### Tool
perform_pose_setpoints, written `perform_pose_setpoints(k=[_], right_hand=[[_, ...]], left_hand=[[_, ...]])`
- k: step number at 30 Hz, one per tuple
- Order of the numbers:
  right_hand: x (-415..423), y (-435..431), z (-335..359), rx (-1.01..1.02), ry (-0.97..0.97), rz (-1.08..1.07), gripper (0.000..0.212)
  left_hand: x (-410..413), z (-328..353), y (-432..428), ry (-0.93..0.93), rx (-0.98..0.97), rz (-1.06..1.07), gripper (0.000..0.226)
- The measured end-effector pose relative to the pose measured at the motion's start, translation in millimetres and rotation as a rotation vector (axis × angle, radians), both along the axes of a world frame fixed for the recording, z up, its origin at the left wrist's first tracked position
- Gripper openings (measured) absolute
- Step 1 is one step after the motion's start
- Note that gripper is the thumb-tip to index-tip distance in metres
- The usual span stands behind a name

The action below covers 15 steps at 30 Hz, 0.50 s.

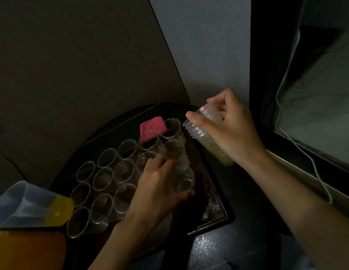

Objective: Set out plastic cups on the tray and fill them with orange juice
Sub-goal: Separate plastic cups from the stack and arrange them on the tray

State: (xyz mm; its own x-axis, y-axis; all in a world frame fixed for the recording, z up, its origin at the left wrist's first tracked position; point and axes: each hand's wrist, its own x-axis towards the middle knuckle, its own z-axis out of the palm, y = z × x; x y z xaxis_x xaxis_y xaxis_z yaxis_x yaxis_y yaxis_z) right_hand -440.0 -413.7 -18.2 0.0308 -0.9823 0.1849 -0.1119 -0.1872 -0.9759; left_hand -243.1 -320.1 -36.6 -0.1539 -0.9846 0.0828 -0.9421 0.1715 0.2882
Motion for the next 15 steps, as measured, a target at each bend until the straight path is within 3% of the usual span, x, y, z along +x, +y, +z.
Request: perform_pose_setpoints(k=[15], right_hand=[[3.3, 3.1, 0.8, -0.019, 0.003, 0.029, 0.070]], left_hand=[[1.0, -4.3, 2.6, 0.094, -0.023, 0.040, 0.075]])
